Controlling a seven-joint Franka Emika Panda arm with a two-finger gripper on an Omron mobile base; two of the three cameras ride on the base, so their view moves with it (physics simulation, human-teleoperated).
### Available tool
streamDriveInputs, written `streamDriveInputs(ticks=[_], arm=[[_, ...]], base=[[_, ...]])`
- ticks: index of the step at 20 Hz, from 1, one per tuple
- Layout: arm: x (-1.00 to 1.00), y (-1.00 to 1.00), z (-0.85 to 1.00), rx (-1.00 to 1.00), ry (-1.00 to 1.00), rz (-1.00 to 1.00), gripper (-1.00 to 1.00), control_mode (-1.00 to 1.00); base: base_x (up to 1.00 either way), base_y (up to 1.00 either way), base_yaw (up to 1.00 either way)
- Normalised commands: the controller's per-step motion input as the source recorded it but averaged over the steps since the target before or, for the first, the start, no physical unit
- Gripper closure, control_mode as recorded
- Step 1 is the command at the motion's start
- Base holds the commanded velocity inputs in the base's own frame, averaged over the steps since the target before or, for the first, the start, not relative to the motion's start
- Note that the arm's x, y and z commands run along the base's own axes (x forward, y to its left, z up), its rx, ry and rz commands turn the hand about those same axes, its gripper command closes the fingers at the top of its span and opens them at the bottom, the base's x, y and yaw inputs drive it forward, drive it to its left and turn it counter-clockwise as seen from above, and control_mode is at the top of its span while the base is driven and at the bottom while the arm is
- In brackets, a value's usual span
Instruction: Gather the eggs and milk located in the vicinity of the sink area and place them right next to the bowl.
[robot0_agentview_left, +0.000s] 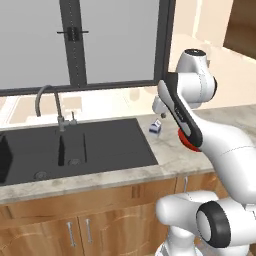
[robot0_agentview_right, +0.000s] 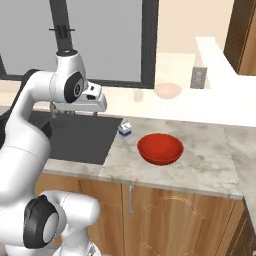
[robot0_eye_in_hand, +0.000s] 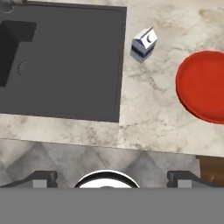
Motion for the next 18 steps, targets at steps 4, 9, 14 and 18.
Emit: streamDriveInputs(ticks=[4,9,14,18], arm=[[0.00,0.00,0.00,0.00,0.00,0.00,-1.00,1.00],[0.00,0.00,0.00,0.00,0.00,0.00,-1.00,1.00],[0.00,0.00,0.00,0.00,0.00,0.00,-1.00,1.00],[0.00,0.00,0.00,0.00,0.00,0.00,-1.00,1.00]], base=[[-0.33,0.47,0.00],[-0.34,0.50,-0.01],[-0.33,0.55,-0.01],[-0.27,0.58,-0.02]])
